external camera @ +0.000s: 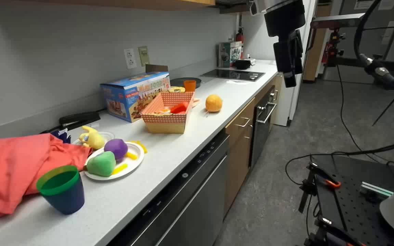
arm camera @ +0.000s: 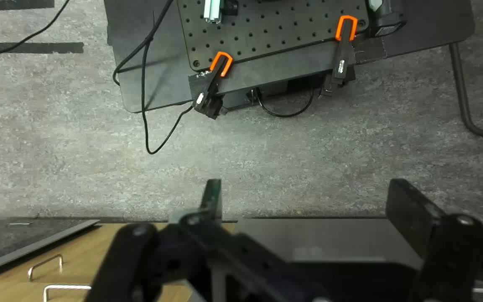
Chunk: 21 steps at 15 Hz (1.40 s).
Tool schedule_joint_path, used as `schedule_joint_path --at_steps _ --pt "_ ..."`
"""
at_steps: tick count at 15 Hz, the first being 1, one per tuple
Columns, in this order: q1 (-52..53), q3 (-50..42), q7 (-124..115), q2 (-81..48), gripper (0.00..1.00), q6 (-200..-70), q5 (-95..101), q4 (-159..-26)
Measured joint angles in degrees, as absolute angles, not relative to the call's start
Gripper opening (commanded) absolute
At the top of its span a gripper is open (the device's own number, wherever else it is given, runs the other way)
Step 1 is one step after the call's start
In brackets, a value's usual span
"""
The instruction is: Put the yellow object inside the basket
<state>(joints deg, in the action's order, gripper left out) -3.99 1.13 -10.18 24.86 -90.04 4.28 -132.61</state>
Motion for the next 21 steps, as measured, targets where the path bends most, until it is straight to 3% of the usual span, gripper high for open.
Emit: schedule_joint_path --at_steps 15,21 --pt "-4.0 1.0 -10.1 24.8 1.00 -90.3 4.2 -132.6" --pt "-4.0 -2.0 -8.6 23.0 1.00 -98.7 4.2 -132.0"
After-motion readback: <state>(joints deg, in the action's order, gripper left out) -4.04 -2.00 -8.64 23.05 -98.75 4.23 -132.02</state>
